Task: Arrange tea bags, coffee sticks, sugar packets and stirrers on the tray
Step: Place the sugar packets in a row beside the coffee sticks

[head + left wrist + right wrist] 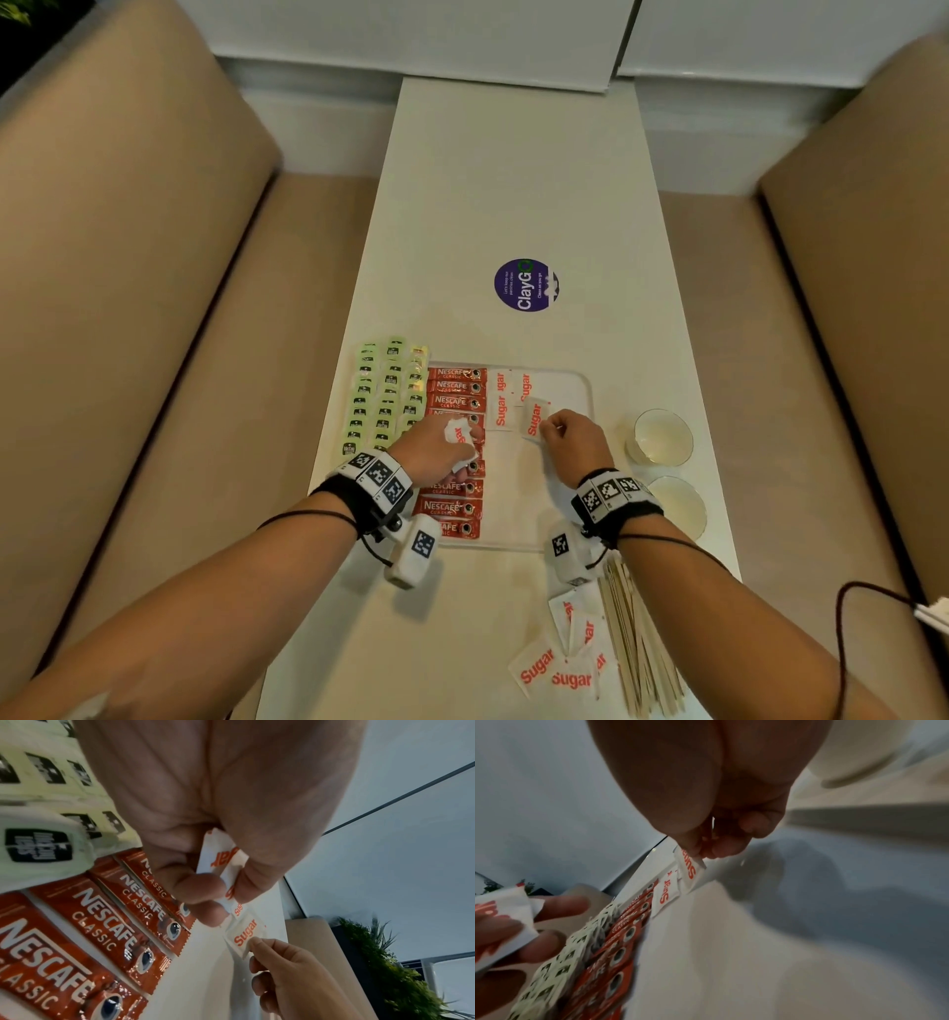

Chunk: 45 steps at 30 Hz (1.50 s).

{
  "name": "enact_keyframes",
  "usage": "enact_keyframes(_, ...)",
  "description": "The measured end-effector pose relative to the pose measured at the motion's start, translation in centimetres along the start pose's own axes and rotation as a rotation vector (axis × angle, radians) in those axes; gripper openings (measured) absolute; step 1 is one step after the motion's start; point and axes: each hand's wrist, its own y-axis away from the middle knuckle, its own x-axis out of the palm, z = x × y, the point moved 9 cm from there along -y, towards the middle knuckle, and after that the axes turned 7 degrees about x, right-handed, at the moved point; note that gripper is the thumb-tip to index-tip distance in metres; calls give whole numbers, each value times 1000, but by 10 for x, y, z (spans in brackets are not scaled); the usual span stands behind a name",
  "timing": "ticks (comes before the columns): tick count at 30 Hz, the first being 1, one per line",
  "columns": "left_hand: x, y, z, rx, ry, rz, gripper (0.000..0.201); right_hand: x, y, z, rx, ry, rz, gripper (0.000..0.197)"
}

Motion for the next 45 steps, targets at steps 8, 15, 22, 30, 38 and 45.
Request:
enact_keyframes(8,18,-22,1,-36,-67,68,63,6,-20,-2,47,-11,4,24)
enact_keyframes(15,25,-35,-5,2,-174,94,73,8,-30,-1,64,41,11,28)
enact_keyframes(22,33,-37,-3,-18,-138,133,69,5,-32,2,77,69,23,45)
enact_keyframes(30,39,-38,9,-64,-3,140,65,2,-31,2,64,35,29,41)
enact_keyframes(38,31,-35,13,-71,60,99,58,6,-7,21,-104,-1,58,23)
enact_keyframes(45,30,-34,7,-37,13,130,71,28,-5,32,-116,41,170,40)
